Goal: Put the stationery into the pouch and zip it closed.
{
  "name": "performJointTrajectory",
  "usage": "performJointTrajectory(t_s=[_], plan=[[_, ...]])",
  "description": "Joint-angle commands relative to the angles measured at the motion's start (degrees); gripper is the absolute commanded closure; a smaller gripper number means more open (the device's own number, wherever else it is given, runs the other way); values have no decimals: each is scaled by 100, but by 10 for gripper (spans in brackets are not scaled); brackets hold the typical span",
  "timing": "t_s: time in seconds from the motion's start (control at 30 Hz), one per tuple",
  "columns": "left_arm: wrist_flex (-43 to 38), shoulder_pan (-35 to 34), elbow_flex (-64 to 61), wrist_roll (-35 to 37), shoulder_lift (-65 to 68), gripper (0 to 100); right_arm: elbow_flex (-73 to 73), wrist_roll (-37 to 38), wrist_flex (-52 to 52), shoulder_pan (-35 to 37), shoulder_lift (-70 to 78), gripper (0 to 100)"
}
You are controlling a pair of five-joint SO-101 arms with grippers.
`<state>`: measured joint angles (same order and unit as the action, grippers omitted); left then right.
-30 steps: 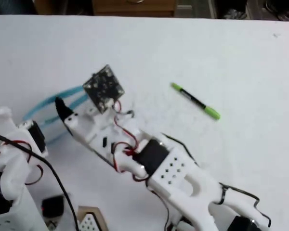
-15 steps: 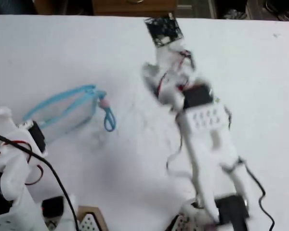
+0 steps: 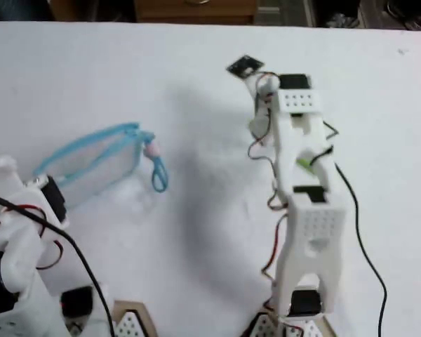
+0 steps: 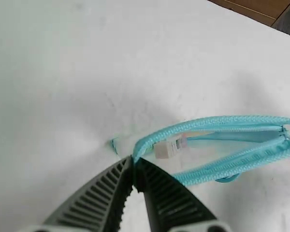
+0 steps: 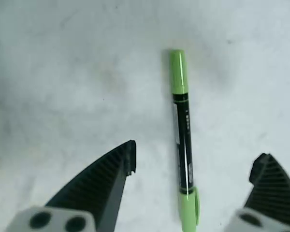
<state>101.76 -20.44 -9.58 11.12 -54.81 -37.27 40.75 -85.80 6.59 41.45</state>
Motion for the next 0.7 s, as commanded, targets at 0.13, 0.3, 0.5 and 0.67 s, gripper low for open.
performJointTrajectory(t_s=[0.13,0.3,0.5,0.67], plan=[[-88,-13,0,-26,57,976,-2945,53,-716,145,2009,637],[-105,-13,0,-26,57,976,-4079,62,-1323,57,3055,653],[-114,-13,0,-26,57,976,-4571,88,-1543,57,3231,905],[-105,-31,0,-26,57,976,-4932,62,-1560,163,3231,981]])
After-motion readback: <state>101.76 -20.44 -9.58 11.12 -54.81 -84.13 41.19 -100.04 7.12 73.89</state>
